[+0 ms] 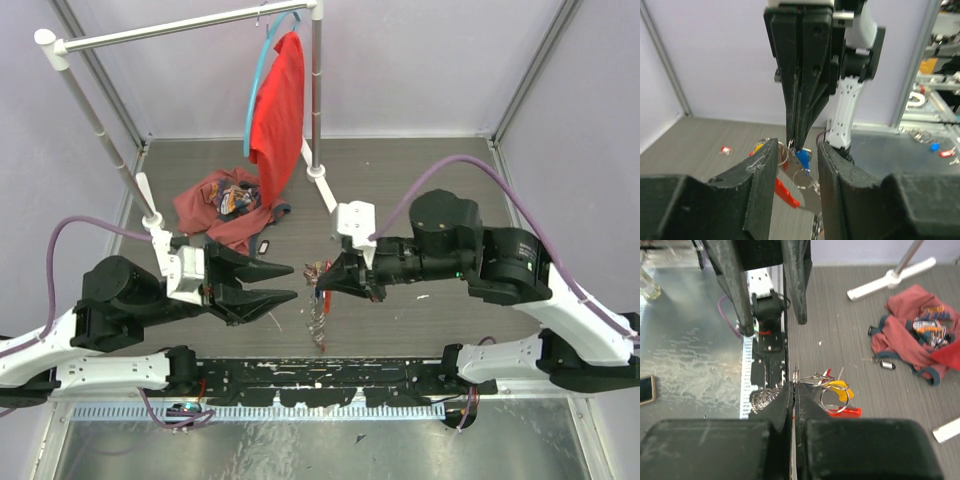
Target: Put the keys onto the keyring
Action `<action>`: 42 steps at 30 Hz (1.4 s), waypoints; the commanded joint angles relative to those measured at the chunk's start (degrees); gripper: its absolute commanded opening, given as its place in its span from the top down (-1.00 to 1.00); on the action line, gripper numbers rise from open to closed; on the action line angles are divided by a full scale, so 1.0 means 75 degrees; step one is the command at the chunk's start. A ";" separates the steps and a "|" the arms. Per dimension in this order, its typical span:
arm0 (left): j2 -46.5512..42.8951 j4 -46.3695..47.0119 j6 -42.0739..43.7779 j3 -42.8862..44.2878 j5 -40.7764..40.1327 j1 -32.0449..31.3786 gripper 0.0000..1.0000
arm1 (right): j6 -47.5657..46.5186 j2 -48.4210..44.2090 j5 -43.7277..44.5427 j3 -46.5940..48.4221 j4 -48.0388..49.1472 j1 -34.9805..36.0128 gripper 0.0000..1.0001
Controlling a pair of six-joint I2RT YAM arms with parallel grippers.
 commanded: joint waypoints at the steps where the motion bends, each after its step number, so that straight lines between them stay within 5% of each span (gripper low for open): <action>1: -0.0075 -0.1135 0.0550 0.0185 -0.0440 -0.0004 0.12 | -0.0353 0.0801 0.0647 0.1402 -0.2179 0.0041 0.99; 8: 0.0221 -0.2273 0.0766 0.0414 -0.0692 -0.0004 0.15 | -0.0302 0.1947 0.1596 0.2371 -0.3900 0.0079 0.99; 19: 0.0660 -0.2052 0.0803 0.0052 -0.0574 -0.0003 0.18 | -0.0268 0.1997 0.1528 0.2561 -0.3898 0.0115 0.99; 23: 0.0948 -0.1987 0.0919 0.0203 -0.0429 -0.0009 0.38 | -0.0322 0.1963 0.1294 0.2516 -0.3820 0.0124 0.99; 42: 0.1320 -0.1889 0.1036 0.0459 -0.0468 -0.0004 0.22 | -0.0540 0.1803 0.0637 0.2270 -0.3388 0.0205 0.99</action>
